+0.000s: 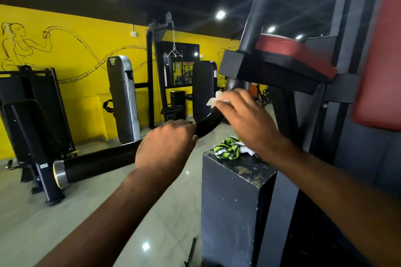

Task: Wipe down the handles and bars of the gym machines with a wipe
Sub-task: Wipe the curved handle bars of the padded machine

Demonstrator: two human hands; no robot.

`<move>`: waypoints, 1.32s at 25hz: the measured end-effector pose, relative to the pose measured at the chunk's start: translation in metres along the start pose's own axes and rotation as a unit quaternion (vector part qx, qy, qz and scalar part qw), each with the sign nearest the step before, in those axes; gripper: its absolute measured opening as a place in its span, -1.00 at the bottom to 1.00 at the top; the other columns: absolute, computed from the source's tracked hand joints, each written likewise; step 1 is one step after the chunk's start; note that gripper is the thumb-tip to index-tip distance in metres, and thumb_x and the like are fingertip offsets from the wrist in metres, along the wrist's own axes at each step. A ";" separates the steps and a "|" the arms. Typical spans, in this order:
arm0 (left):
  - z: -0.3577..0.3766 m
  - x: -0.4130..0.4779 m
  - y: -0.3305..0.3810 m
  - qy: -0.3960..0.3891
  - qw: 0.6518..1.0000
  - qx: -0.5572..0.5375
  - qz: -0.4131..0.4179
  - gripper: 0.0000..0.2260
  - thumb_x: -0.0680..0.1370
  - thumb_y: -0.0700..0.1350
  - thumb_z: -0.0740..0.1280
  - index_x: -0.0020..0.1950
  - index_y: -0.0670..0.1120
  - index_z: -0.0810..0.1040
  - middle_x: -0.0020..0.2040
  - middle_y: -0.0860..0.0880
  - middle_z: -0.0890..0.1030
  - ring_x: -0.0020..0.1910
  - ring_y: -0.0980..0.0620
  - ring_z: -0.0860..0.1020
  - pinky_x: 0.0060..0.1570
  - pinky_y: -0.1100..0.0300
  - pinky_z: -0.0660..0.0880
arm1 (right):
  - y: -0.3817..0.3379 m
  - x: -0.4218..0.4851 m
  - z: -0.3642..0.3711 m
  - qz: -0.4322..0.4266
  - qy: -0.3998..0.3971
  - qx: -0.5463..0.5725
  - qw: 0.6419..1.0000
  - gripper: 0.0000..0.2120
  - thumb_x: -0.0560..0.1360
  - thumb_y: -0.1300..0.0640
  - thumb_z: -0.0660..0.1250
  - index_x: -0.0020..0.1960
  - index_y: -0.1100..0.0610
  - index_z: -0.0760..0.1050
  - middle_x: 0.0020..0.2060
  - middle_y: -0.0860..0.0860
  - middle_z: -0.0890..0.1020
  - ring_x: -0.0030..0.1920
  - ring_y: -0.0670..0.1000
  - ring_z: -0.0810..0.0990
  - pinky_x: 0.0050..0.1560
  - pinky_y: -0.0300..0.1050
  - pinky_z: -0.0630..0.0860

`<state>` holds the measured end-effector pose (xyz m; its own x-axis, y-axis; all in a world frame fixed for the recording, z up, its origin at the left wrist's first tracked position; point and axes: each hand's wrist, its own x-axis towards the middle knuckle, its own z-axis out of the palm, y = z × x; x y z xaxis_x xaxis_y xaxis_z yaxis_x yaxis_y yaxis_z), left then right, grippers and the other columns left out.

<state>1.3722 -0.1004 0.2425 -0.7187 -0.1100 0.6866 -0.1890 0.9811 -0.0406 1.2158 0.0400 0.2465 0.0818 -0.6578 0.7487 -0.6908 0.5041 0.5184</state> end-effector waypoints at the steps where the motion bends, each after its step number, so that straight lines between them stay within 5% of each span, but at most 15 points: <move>1: 0.000 0.000 0.001 -0.001 1.000 0.002 0.001 -0.78 0.62 0.03 0.24 0.22 0.01 0.54 0.04 0.04 0.59 -0.09 0.03 0.55 -0.18 0.10 0.56 | -0.001 -0.001 0.003 0.011 0.030 0.004 0.999 -0.68 0.48 0.31 0.30 0.23 0.24 0.53 0.16 0.14 0.57 0.15 0.14 0.51 0.00 -0.05 0.58; 5: 0.003 0.002 0.000 -0.004 1.000 0.000 0.002 -0.77 0.63 0.03 0.23 0.21 0.01 0.54 0.03 0.05 0.59 -0.11 0.04 0.55 -0.18 0.08 0.58 | -0.011 -0.006 0.018 0.101 0.158 0.079 0.979 -0.71 0.62 0.27 0.16 0.27 0.24 0.56 0.16 0.13 0.59 0.10 0.13 0.56 0.04 -0.01 0.59; 8: 0.003 0.002 0.001 -0.007 1.000 0.002 0.002 -0.76 0.63 0.05 0.22 0.24 0.02 0.53 0.06 0.06 0.58 -0.07 0.06 0.55 -0.16 0.11 0.58 | -0.041 -0.014 0.032 0.270 0.243 0.239 0.900 -0.75 0.65 0.23 0.17 0.21 0.23 0.58 0.14 0.11 0.57 0.13 -0.08 0.53 0.15 -0.23 0.52; 10: 0.003 0.002 0.002 -0.012 1.000 -0.002 0.002 -0.74 0.63 0.05 0.21 0.27 0.03 0.51 0.10 0.06 0.58 -0.04 0.08 0.55 -0.13 0.15 0.56 | -0.066 -0.012 0.038 0.419 0.288 0.392 0.767 -0.84 0.59 0.30 0.29 0.13 0.16 0.56 0.06 0.03 0.58 0.05 -0.18 0.56 0.08 -0.20 0.57; 13: 0.000 0.004 0.004 -0.025 1.000 -0.003 -0.004 -0.73 0.63 0.08 0.20 0.29 0.04 0.51 0.07 0.07 0.58 -0.09 0.11 0.53 -0.18 0.22 0.53 | -0.065 0.000 0.042 0.519 0.276 0.692 0.420 -0.77 0.60 0.37 0.24 0.14 0.10 0.50 0.06 0.04 0.61 0.00 -0.13 0.64 -0.01 -0.16 0.61; 14: 0.000 0.005 0.005 -0.027 1.000 -0.004 -0.010 -0.72 0.63 0.08 0.19 0.28 0.05 0.52 0.06 0.08 0.58 -0.11 0.12 0.53 -0.19 0.22 0.52 | -0.058 0.001 0.045 0.508 0.252 0.742 0.359 -0.74 0.60 0.41 0.19 0.17 0.14 0.50 0.07 0.09 0.61 0.02 -0.08 0.64 0.00 -0.14 0.60; 15: 0.000 0.006 0.007 -0.028 0.999 -0.004 -0.018 -0.72 0.63 0.10 0.19 0.27 0.06 0.52 0.04 0.09 0.58 -0.14 0.12 0.52 -0.22 0.22 0.51 | -0.053 0.001 0.046 0.487 0.225 0.775 0.334 -0.71 0.59 0.44 0.16 0.21 0.20 0.50 0.05 0.12 0.62 0.04 -0.03 0.64 0.03 -0.12 0.60; 20: 0.001 0.003 0.015 0.005 0.998 0.039 -0.053 -0.74 0.62 0.16 0.18 0.17 0.10 0.56 -0.05 0.10 0.58 -0.21 0.10 0.52 -0.35 0.22 0.42 | -0.042 0.000 0.048 0.452 0.158 0.818 0.319 -0.69 0.58 0.46 0.13 0.28 0.31 0.45 0.12 0.22 0.63 0.19 0.14 0.61 0.08 -0.09 0.61; 25: 0.004 0.000 0.019 0.040 0.996 0.071 -0.032 -0.72 0.62 0.15 0.18 0.27 0.13 0.52 -0.03 0.11 0.61 -0.26 0.14 0.42 -0.46 0.34 0.15 | -0.026 0.011 0.042 0.409 0.153 0.878 0.198 -0.68 0.61 0.42 0.07 0.26 0.25 0.47 0.17 0.23 0.62 0.21 0.14 0.61 0.17 -0.04 0.60; 28: 0.005 0.001 0.020 0.059 0.996 0.066 -0.026 -0.77 0.59 0.11 0.28 0.17 0.10 0.60 -0.13 0.10 0.63 -0.29 0.11 0.50 -0.48 0.37 0.08 | -0.016 0.015 0.041 0.398 0.149 0.879 0.217 -0.69 0.62 0.39 0.07 0.27 0.24 0.47 0.16 0.20 0.63 0.20 0.11 0.61 0.14 -0.09 0.61; 31: 0.005 0.000 0.021 0.054 0.996 0.073 -0.021 -0.86 0.51 0.06 0.42 0.02 0.06 0.66 -0.26 0.08 0.62 -0.38 0.10 0.51 -0.49 0.38 -0.02 | -0.017 0.014 0.043 0.384 0.147 0.896 0.168 -0.68 0.64 0.36 0.07 0.32 0.25 0.46 0.18 0.18 0.62 0.22 0.10 0.60 0.20 -0.08 0.58; 33: 0.006 0.001 0.021 0.057 0.996 0.074 -0.014 -0.86 0.49 0.04 0.45 0.01 0.05 0.66 -0.26 0.08 0.63 -0.38 0.10 0.53 -0.47 0.40 -0.04 | -0.021 0.011 0.046 0.388 0.156 0.892 0.173 -0.71 0.63 0.37 0.08 0.28 0.28 0.45 0.15 0.21 0.61 0.19 0.12 0.59 0.24 -0.05 0.54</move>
<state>1.3636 -0.0807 0.2376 -0.6327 -0.1107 0.7664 -0.3107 0.9429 -0.1203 1.1983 -0.0032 0.2246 -0.6903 -0.5764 0.4373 0.3192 -0.7850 -0.5309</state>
